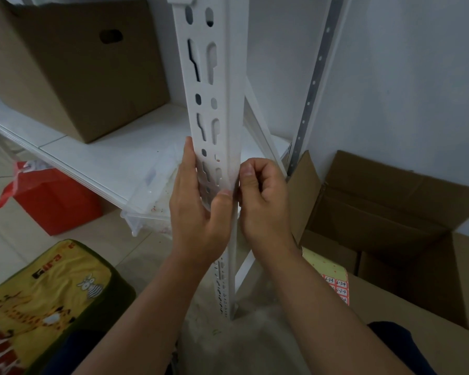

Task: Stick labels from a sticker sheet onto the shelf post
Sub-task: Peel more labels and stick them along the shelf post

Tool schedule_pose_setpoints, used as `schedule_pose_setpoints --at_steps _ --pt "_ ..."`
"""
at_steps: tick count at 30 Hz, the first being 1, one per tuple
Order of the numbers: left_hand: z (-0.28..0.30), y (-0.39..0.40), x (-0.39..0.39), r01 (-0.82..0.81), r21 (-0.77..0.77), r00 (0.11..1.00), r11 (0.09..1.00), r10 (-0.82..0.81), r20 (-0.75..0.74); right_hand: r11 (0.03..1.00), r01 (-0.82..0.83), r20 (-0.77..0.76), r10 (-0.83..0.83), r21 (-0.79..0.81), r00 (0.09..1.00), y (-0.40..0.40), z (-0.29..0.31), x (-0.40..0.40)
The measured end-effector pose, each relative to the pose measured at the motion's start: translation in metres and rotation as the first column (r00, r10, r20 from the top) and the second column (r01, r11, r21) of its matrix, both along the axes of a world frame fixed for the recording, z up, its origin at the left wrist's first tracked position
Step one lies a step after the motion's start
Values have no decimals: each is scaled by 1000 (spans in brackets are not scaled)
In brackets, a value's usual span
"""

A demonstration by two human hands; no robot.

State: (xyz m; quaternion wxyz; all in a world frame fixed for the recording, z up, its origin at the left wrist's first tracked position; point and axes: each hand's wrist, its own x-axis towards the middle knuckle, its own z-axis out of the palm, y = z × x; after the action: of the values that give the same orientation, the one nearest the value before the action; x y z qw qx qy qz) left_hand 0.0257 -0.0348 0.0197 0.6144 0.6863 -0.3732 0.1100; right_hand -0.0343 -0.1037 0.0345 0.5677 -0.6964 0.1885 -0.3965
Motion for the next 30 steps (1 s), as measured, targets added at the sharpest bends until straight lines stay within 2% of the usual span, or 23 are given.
schedule_pose_setpoints --at_steps 4,9,12,15,20,26,30 --pt "0 0 -1 -14 9 1000 1000 14 7 978 -76 57 66 196 996 -3 0 -5" --pt "-1 -2 -10 -71 -28 996 997 73 55 908 -274 141 240 318 960 -3 3 -20" --pt "1 -4 -18 -216 -90 957 972 229 176 815 -424 231 359 394 904 -4 7 -29" --pt "-1 -2 -21 -257 -133 894 957 288 342 717 -522 318 415 462 852 -7 10 -37" --pt "-6 4 -26 -185 -138 864 973 228 449 599 -616 396 471 512 788 -12 10 -45" --pt "-2 8 -34 -41 -136 882 990 100 461 536 -638 393 508 553 767 -15 5 -52" --pt "3 8 -42 19 -140 902 990 43 429 458 -702 441 555 545 705 -16 3 -53"
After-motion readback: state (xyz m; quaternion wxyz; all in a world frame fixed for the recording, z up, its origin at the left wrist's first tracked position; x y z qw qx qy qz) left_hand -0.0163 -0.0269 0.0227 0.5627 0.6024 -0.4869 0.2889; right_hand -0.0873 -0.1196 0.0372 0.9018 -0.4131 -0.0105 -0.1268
